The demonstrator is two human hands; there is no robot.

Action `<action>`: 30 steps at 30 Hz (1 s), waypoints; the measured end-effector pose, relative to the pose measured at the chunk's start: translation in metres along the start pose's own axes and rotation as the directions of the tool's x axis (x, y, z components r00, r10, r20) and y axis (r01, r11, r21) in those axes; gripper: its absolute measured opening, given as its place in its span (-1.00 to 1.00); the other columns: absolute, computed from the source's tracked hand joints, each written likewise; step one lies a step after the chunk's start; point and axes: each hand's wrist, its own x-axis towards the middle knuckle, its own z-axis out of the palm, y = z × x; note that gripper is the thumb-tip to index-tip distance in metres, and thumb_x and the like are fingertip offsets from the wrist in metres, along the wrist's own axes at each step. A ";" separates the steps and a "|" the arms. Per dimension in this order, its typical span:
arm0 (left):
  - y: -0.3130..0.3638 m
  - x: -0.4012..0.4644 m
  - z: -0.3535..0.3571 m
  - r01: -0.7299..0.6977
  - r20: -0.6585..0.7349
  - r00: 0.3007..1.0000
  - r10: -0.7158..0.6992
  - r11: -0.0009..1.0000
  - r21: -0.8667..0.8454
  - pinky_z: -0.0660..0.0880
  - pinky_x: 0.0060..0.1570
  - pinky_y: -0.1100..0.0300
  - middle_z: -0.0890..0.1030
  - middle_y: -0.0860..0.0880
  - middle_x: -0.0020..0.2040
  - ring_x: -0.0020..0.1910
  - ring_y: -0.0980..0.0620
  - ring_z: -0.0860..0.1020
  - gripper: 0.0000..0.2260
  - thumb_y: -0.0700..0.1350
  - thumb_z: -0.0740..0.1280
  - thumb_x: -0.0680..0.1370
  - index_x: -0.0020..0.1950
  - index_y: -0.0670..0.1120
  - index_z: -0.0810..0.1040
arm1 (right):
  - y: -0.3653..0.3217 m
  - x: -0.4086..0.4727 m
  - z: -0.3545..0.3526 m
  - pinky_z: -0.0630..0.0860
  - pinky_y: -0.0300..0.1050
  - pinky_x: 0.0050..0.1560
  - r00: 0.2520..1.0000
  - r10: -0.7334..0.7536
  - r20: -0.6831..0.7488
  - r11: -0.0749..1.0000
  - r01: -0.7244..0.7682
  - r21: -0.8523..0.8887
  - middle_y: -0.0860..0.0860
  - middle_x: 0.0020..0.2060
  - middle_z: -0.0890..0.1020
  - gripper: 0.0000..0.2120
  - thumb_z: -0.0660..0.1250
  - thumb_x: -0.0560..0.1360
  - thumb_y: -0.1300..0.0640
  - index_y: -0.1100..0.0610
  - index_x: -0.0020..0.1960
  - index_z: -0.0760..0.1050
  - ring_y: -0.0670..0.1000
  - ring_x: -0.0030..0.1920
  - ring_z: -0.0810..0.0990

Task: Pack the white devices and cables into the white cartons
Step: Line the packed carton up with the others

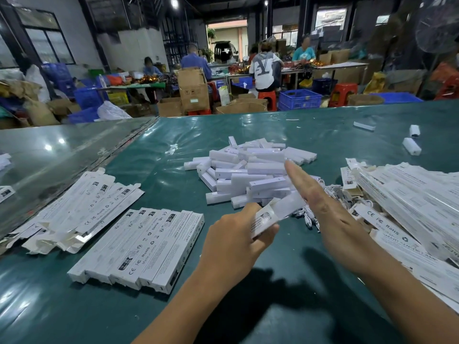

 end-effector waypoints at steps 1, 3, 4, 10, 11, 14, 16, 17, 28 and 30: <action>0.001 0.001 0.000 0.016 -0.024 1.000 -0.017 0.998 -0.060 0.35 -0.36 0.07 0.48 0.08 -0.38 -0.38 0.01 0.44 -0.76 0.19 0.34 0.58 -0.13 0.06 0.44 | 0.002 0.000 0.001 0.10 -0.48 0.43 1.000 -0.019 0.005 0.998 0.019 0.056 -0.39 0.52 0.21 -0.46 -0.02 0.62 -0.34 -0.29 0.57 0.16 -0.31 0.55 0.11; 0.003 0.002 0.000 0.080 -0.088 0.991 -0.105 0.965 -0.252 0.37 -0.40 0.12 0.49 0.04 -0.39 -0.43 0.03 0.42 -0.74 0.22 0.36 0.55 -0.20 0.10 0.44 | 0.003 -0.001 -0.002 0.24 -0.46 0.34 0.987 0.088 -0.133 0.986 -0.068 0.150 -0.30 0.45 0.36 -0.39 0.08 0.59 -0.28 -0.12 0.59 0.21 -0.27 0.50 0.29; 0.005 0.004 0.000 0.120 -0.104 0.980 -0.171 0.916 -0.382 0.45 -0.38 0.10 0.54 -0.01 -0.34 -0.40 -0.02 0.48 -0.72 0.24 0.38 0.53 -0.17 0.07 0.48 | 0.009 -0.003 -0.006 0.33 -0.45 0.22 0.965 0.086 -0.247 0.996 -0.074 0.058 -0.23 0.33 0.50 -0.50 0.16 0.63 -0.17 -0.05 0.52 0.33 -0.25 0.38 0.44; 0.001 0.006 0.001 0.220 -0.066 0.929 -0.364 0.687 -0.692 0.53 -0.31 0.34 0.64 0.03 -0.31 -0.36 0.11 0.60 -0.77 0.18 0.50 0.45 -0.13 0.06 0.57 | 0.056 -0.002 -0.025 0.48 -0.02 -0.10 0.924 0.254 -0.288 0.686 -0.381 -0.619 0.02 -0.10 0.66 -0.94 0.34 0.59 0.14 0.05 -0.06 0.55 0.07 -0.10 0.55; 0.000 0.006 0.003 0.231 -0.061 0.923 -0.379 0.677 -0.699 0.53 -0.31 0.35 0.63 0.02 -0.31 -0.35 0.11 0.60 -0.77 0.16 0.49 0.44 -0.13 0.03 0.58 | 0.057 -0.002 -0.025 0.52 -0.02 -0.11 0.919 0.273 -0.283 0.653 -0.393 -0.647 0.00 -0.12 0.65 -0.92 0.38 0.58 0.07 0.04 -0.09 0.54 0.06 -0.13 0.56; -0.001 0.004 0.007 0.247 -0.057 0.914 -0.401 0.664 -0.706 0.55 -0.31 0.31 0.63 -0.08 -0.29 -0.35 0.09 0.61 -0.75 0.14 0.51 0.47 -0.13 -0.01 0.59 | 0.061 0.001 -0.017 0.54 -0.03 -0.10 0.930 0.222 -0.292 0.561 -0.367 -0.742 -0.04 -0.17 0.60 -0.71 0.45 0.47 -0.20 0.01 -0.13 0.50 0.05 -0.10 0.56; -0.002 0.004 0.009 0.256 -0.036 0.920 -0.390 0.668 -0.699 0.55 -0.31 0.28 0.63 -0.13 -0.25 -0.35 0.09 0.59 -0.79 0.14 0.50 0.48 -0.10 0.03 0.59 | 0.064 0.005 -0.012 0.47 -0.04 -0.07 0.937 0.179 -0.301 0.435 -0.349 -0.830 -0.03 -0.12 0.61 -0.64 0.43 0.44 -0.28 0.01 -0.11 0.51 0.07 -0.04 0.56; -0.002 0.005 0.010 0.265 -0.024 0.922 -0.387 0.672 -0.691 0.55 -0.31 0.29 0.63 -0.12 -0.24 -0.35 0.09 0.58 -0.84 0.11 0.49 0.48 -0.09 0.07 0.59 | 0.066 0.006 -0.010 0.44 -0.04 -0.05 0.943 0.157 -0.293 0.366 -0.331 -0.870 -0.02 -0.09 0.62 -0.66 0.41 0.46 -0.26 0.02 -0.09 0.53 0.07 -0.01 0.56; -0.006 0.005 0.015 0.392 0.081 0.876 -0.476 0.604 -0.694 0.53 -0.34 0.23 0.68 0.04 -0.25 -0.40 0.08 0.59 -0.87 0.06 0.52 0.47 -0.08 0.05 0.67 | 0.035 -0.008 -0.001 0.41 -0.24 -0.27 0.975 -0.175 -0.135 0.903 0.104 -0.417 -0.13 -0.32 0.56 -0.84 0.38 0.60 0.05 0.01 -0.14 0.47 -0.06 -0.29 0.53; -0.004 0.005 0.014 0.396 0.090 0.868 -0.488 0.572 -0.718 0.51 -0.37 0.28 0.70 0.02 -0.24 -0.41 0.08 0.59 -0.83 0.10 0.52 0.48 -0.07 0.03 0.69 | 0.024 -0.012 0.008 0.42 -0.32 -0.29 0.959 -0.283 -0.018 0.889 0.255 -0.379 -0.15 -0.31 0.56 -0.86 0.35 0.60 0.01 0.05 -0.09 0.51 -0.07 -0.29 0.54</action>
